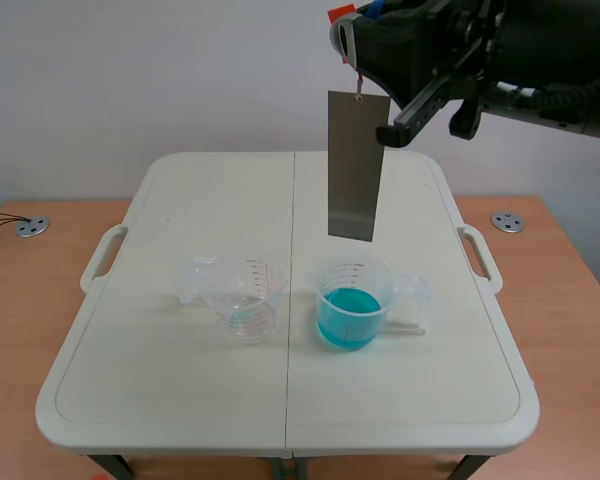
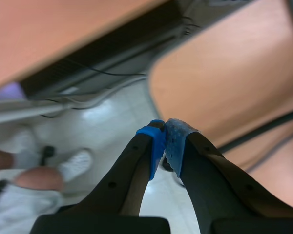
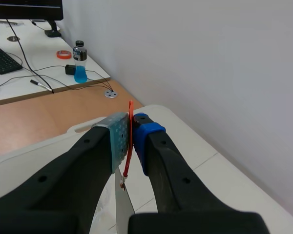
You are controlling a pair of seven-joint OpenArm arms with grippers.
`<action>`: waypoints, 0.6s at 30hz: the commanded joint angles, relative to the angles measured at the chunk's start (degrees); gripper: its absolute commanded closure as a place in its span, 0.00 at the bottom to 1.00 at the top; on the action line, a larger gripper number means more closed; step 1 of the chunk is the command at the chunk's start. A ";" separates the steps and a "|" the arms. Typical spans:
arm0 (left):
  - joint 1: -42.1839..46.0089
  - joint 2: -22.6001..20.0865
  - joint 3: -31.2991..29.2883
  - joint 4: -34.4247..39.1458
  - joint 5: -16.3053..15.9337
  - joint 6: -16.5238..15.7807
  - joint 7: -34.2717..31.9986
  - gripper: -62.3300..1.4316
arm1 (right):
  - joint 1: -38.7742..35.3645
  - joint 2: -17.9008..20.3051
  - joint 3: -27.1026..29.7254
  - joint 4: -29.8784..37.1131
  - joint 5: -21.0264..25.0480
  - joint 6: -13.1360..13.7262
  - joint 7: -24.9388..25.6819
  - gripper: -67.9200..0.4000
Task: Hold the metal plate by the orange handle, dip it into the blue solution, take it out and point at it, then put the plate back in the beaker on the left.
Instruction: 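Put the plate into the left beaker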
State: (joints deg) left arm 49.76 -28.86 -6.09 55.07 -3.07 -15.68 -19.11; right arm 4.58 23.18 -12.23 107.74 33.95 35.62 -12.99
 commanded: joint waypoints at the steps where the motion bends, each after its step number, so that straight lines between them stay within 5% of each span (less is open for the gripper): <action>1: 0.07 0.70 1.49 0.28 -0.33 -0.35 -0.35 0.93 | 1.86 -0.07 -0.72 0.92 0.81 -0.26 0.68 0.98; 18: -0.39 5.51 13.62 -7.02 -0.35 -0.52 -0.35 0.93 | 8.50 -8.22 -7.87 -5.97 -4.70 -0.48 -0.42 0.98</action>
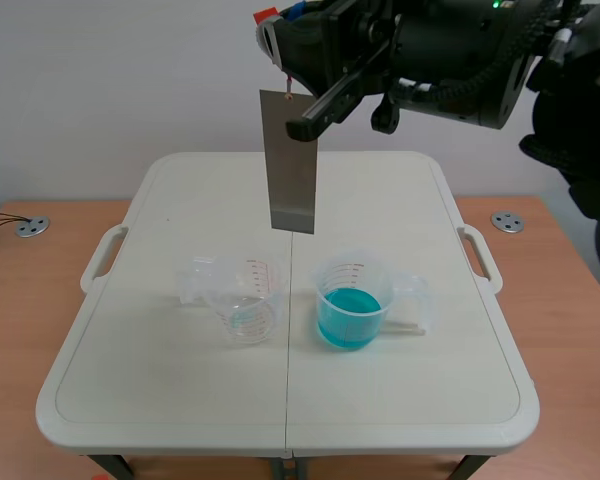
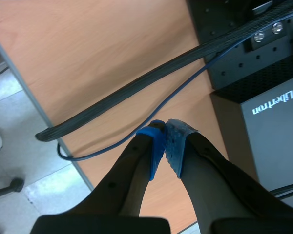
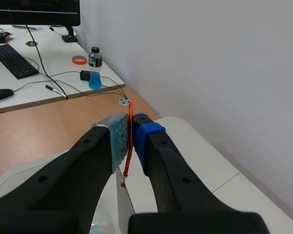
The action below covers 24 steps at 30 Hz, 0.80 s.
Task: Hold the metal plate by the orange handle, dip it into the blue solution, take it out and point at it, then put the plate back in the beaker on the left.
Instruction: 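Put the plate into the left beaker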
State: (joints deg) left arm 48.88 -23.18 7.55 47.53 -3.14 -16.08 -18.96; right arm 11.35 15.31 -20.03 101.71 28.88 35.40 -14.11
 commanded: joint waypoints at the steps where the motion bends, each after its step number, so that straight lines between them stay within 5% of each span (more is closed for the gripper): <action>1: 0.48 -0.17 0.31 0.31 -0.28 -0.13 -0.50 0.93 | 2.16 -0.87 -0.55 -0.52 -0.28 -0.26 0.68 0.98; 24: 0.46 1.40 1.14 -1.84 -0.31 -0.13 -0.50 0.93 | 7.69 -9.97 -8.70 -9.90 -5.79 -0.22 0.11 0.98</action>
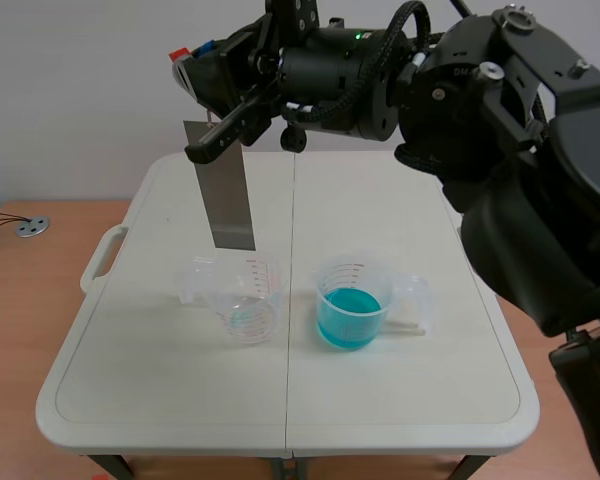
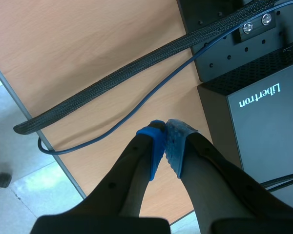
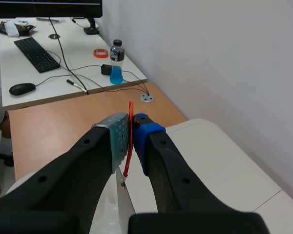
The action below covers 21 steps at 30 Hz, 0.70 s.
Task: Hold the metal plate by the orange handle, dip it into the blue solution, take it out and point at it, then put the plate back in the beaker on the left.
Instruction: 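Put the plate into the left beaker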
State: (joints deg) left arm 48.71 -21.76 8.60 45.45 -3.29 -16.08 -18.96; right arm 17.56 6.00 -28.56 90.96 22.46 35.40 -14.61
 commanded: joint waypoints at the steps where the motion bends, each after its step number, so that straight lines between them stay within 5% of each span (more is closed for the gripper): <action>1: 0.63 -0.02 0.09 0.24 -0.15 -0.13 -0.50 0.93 | 1.46 -0.79 -0.50 0.85 0.63 -0.22 0.50 0.98; 21: -5.49 -0.02 0.07 -2.40 -0.15 -0.09 6.03 0.93 | -0.74 -0.76 -1.90 0.85 0.37 -0.44 0.33 0.98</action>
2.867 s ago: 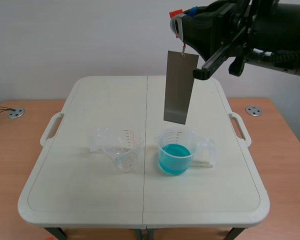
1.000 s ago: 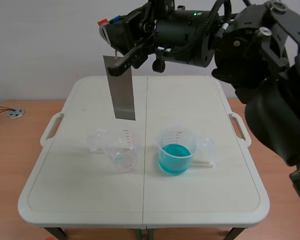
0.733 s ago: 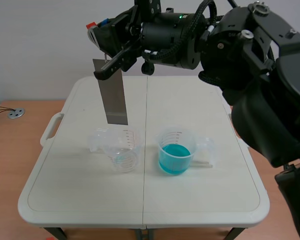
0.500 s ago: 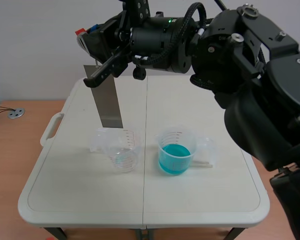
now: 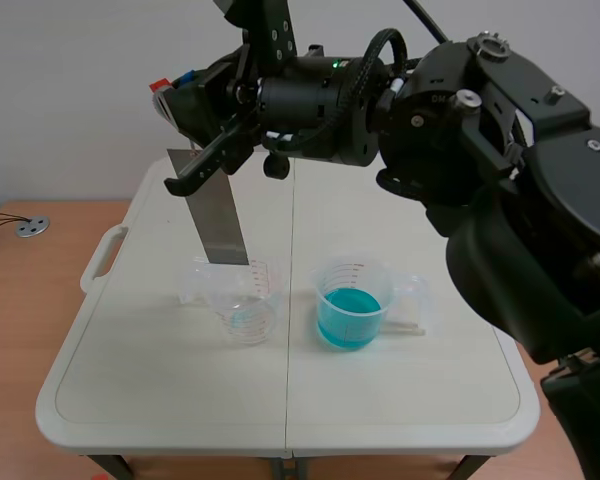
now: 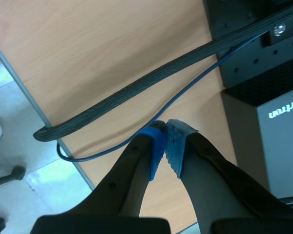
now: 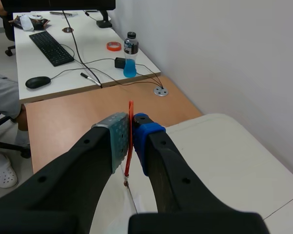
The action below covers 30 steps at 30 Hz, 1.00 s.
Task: Hold the metal plate by the orange handle, dip it into the blue solution, take it out and point at it, then put the plate back in the beaker on the left.
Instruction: 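Put the plate into the left beaker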
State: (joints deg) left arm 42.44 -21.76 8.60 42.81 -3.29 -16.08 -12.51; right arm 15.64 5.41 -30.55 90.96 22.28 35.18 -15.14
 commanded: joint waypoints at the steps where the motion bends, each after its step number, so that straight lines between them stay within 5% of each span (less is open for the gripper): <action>1: 0.66 -0.02 0.07 0.00 -0.15 -0.09 -0.26 0.93 | 1.18 -0.17 0.09 0.85 0.57 -0.24 0.85 0.98; 30: 0.22 3.67 0.07 -2.69 -0.11 0.13 0.37 0.93 | -1.79 -0.15 0.15 0.79 -1.38 -1.57 0.17 0.98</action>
State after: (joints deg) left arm 41.91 -18.26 8.60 39.57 -3.29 -15.84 -11.99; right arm 12.75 5.41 -30.50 90.96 20.71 33.85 -15.62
